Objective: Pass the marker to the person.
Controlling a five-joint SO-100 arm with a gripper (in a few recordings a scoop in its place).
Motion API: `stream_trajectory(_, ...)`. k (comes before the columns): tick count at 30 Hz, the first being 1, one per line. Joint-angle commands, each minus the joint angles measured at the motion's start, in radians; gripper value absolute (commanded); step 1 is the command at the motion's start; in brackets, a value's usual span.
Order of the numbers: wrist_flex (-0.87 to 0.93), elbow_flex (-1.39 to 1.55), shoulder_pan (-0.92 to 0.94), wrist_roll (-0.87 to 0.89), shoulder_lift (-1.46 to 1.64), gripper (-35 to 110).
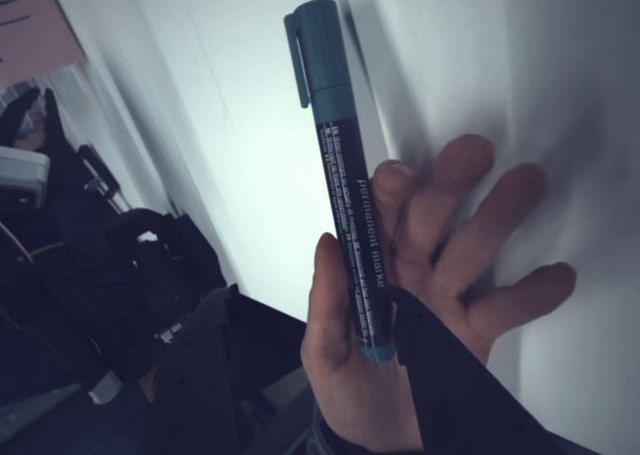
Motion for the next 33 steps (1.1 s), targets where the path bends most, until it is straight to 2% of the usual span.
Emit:
stream_trajectory(1,0.002,-0.051,-0.005,0.002,0.021,30)
stream_trajectory(15,0.104,-0.083,0.048,-0.006,0.080,29)
stream_trajectory(22,0.158,-0.064,0.080,-0.086,0.190,29)
stream_trajectory(33,0.354,-0.066,0.098,-0.170,0.253,26)
